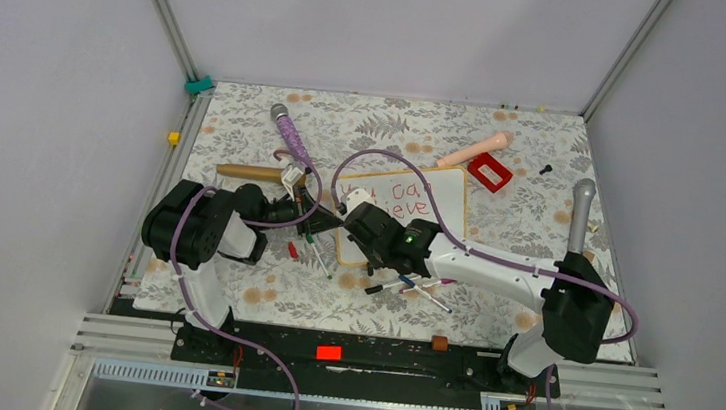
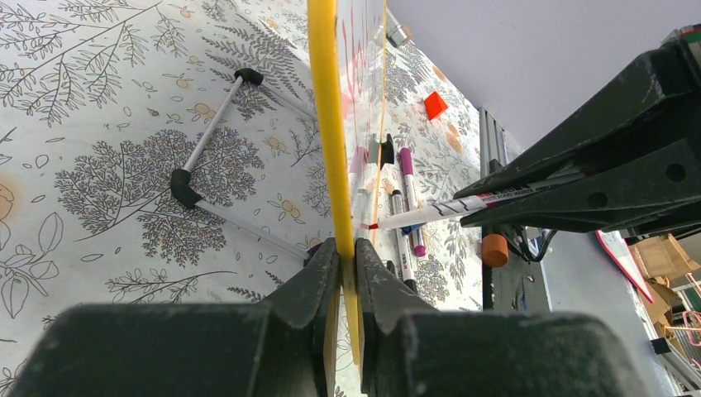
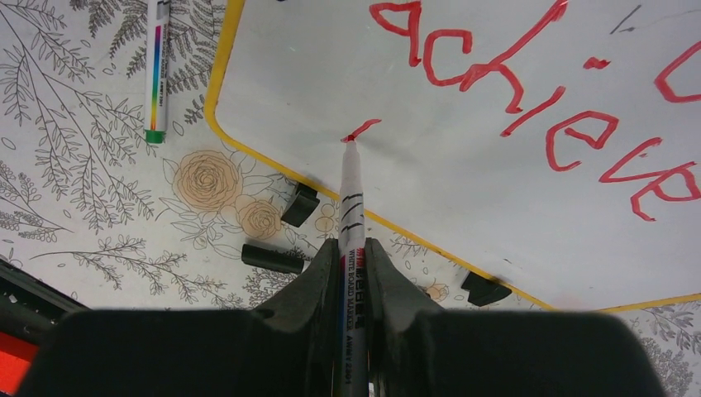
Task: Write a sentence on the whiteboard
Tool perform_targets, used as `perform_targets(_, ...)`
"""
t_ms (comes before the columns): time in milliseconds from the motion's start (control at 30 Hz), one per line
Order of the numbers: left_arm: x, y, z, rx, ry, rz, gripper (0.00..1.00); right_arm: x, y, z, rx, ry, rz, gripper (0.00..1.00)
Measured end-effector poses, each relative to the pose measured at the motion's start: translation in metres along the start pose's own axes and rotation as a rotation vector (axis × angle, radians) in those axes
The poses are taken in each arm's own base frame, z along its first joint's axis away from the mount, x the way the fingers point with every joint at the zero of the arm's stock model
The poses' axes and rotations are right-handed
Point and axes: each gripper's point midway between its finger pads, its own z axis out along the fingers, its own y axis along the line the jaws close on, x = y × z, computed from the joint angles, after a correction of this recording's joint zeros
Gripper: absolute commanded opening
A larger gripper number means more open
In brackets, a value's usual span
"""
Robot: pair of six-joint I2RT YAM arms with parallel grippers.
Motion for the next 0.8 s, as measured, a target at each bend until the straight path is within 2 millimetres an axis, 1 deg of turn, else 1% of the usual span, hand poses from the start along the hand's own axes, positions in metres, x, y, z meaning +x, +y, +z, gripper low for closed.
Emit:
perform_targets(233, 0.000, 0.000, 0.000, -0.001, -0.001, 0.000, 0.01, -0.007, -0.007, -0.002, 0.008, -0.006, 0.012, 0.00)
perform_targets(800, 0.000, 0.001, 0.000, -0.004, -0.003, 0.000, 0.01, -0.007, -0.013, -0.002, 0.000, -0.006, 0.054, 0.00)
